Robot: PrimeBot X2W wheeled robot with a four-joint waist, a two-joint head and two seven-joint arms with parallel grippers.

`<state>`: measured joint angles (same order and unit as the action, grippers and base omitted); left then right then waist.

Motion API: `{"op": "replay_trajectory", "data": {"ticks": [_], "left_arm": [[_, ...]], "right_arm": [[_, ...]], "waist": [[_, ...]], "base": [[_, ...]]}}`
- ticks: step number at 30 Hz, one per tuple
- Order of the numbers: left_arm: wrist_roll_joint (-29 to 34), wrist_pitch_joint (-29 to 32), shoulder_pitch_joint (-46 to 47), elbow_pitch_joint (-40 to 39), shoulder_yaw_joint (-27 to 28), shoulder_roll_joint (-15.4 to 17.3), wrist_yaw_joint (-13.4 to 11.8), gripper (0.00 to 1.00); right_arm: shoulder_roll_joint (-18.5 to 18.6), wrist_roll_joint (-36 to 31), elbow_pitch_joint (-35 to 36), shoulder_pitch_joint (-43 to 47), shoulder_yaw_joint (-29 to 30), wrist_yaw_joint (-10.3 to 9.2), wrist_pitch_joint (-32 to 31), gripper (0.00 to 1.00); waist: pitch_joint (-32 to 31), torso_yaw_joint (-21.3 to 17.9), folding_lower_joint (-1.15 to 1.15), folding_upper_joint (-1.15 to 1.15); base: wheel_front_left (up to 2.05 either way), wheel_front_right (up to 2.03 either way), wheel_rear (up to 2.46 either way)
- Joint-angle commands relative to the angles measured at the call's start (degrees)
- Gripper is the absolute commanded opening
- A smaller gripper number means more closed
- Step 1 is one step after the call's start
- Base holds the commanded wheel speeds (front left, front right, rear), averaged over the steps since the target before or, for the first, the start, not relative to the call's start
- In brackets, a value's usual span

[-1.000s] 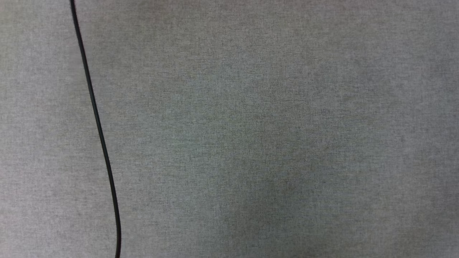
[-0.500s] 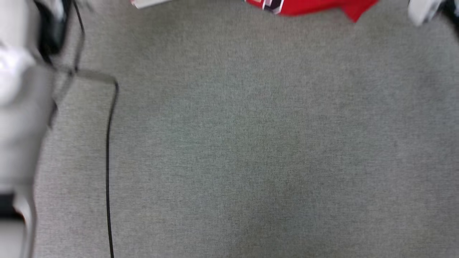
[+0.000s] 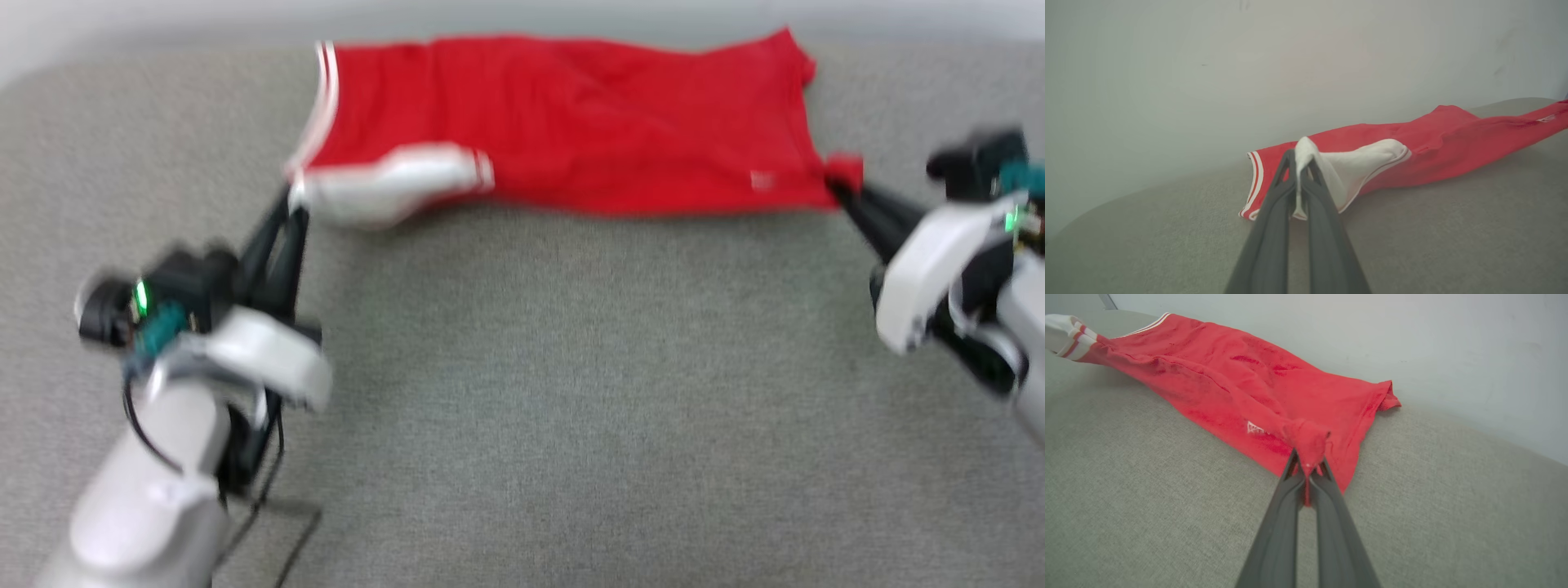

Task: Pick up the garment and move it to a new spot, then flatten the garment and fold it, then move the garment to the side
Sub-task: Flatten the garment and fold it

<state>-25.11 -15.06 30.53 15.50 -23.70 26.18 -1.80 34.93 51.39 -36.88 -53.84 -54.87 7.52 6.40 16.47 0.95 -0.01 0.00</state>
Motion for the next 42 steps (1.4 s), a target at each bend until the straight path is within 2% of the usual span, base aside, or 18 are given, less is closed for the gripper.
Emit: {"op": "replay_trajectory", "data": {"ticks": [1,8,14,24,35,42], "left_arm": [[-0.71,-0.08,-3.89,-1.48,-0.02,0.28,-0.94,0.00],[-3.77,1.22,-16.86,-5.67,-0.52,0.41,-3.33,0.00],[-6.32,2.02,-27.39,-8.31,-0.97,-0.13,-5.76,0.00],[-10.11,4.08,-41.43,-12.67,-2.75,0.44,-7.33,0.00],[-13.88,6.82,-49.88,-14.06,-4.03,1.32,-7.38,0.00],[-12.71,6.69,-48.04,-14.46,-4.39,1.62,-7.75,0.00]], "right_arm": [[1.15,0.81,1.08,3.09,-0.78,-0.07,0.34,0.00],[3.35,1.83,4.08,12.30,-2.37,-0.07,0.96,0.00],[5.06,3.46,5.80,21.45,-1.51,-0.07,2.14,0.00],[7.61,2.99,8.99,34.67,2.54,-0.07,2.58,0.00],[8.98,0.52,13.51,48.04,9.32,-0.07,0.86,0.00],[7.46,-1.87,16.82,52.27,15.64,-0.07,-1.56,0.00]], "waist": [[-3.61,0.19,0.01,0.00],[-8.79,0.28,0.01,0.00],[-12.57,1.16,0.01,0.00],[-16.99,1.38,0.01,0.00],[-18.40,1.39,0.01,0.00],[-17.90,1.40,0.01,0.00]], "base": [[0.00,0.00,0.00],[0.00,0.00,0.00],[0.00,0.00,0.00],[0.00,0.00,0.00],[0.00,0.00,0.00],[0.00,0.00,0.00]]}}
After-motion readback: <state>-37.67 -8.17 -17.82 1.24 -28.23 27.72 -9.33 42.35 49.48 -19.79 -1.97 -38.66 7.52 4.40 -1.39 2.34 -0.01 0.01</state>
